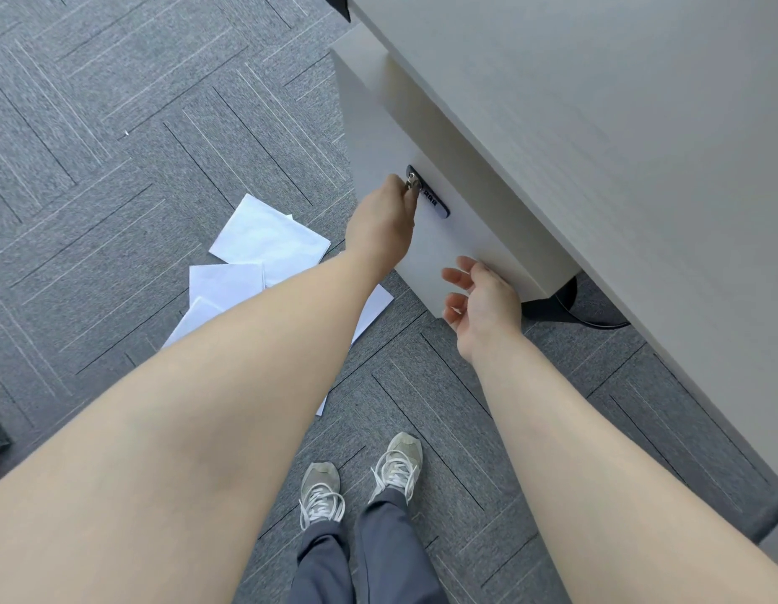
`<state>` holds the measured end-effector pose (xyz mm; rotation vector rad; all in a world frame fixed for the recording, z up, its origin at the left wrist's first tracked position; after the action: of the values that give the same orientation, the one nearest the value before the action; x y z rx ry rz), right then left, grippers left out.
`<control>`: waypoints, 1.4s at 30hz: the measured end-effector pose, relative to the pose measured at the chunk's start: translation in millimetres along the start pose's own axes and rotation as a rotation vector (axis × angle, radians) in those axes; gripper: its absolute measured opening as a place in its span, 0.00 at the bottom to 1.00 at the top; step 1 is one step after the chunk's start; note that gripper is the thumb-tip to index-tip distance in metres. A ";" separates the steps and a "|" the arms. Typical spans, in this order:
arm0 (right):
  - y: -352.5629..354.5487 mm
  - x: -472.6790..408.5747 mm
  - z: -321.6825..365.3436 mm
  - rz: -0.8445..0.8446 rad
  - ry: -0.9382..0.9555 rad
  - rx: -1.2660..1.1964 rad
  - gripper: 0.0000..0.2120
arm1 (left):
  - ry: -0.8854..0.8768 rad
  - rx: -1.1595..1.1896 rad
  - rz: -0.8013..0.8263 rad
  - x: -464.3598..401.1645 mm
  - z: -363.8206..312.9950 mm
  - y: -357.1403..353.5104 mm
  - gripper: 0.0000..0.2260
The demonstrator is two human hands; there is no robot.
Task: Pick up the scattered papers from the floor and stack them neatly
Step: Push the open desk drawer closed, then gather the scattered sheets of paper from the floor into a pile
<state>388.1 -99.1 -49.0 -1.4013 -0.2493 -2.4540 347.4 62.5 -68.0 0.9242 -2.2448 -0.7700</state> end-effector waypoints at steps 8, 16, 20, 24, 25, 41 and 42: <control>-18.2 13.8 0.5 0.077 0.061 0.068 0.07 | 0.067 -0.026 -0.040 41.3 20.8 22.4 0.16; -82.0 53.4 -39.7 0.249 0.142 0.361 0.07 | 0.220 0.102 -0.162 119.6 90.4 76.3 0.13; -122.1 77.6 -75.3 0.363 0.227 0.587 0.06 | 0.316 0.177 -0.236 161.7 141.0 102.2 0.11; -157.7 91.2 -125.7 0.461 0.299 0.834 0.09 | 0.417 0.238 -0.299 204.4 199.4 117.7 0.10; -165.3 92.2 -139.8 0.477 0.321 0.903 0.10 | 0.441 0.244 -0.308 213.9 214.0 120.2 0.10; -219.9 7.9 -366.5 0.631 0.244 1.476 0.09 | 0.774 0.381 -0.320 302.3 466.4 44.2 0.09; -220.6 -3.4 -376.3 0.631 0.235 1.490 0.09 | 0.784 0.376 -0.323 303.1 479.7 35.7 0.09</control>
<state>9.5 -3.1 -243.3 -0.3770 -1.0661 -1.2036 -178.7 -8.8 -271.6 1.4780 -1.5699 -0.0494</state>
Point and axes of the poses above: each hand's wrist, its own x-axis away from the middle knuckle, its own y-axis out of the back of the hand, z = x × y, the point moved 3 cm from there along -x, towards the middle knuckle, and after that the axes turned 4 degrees about -y, right-handed, at the moved point
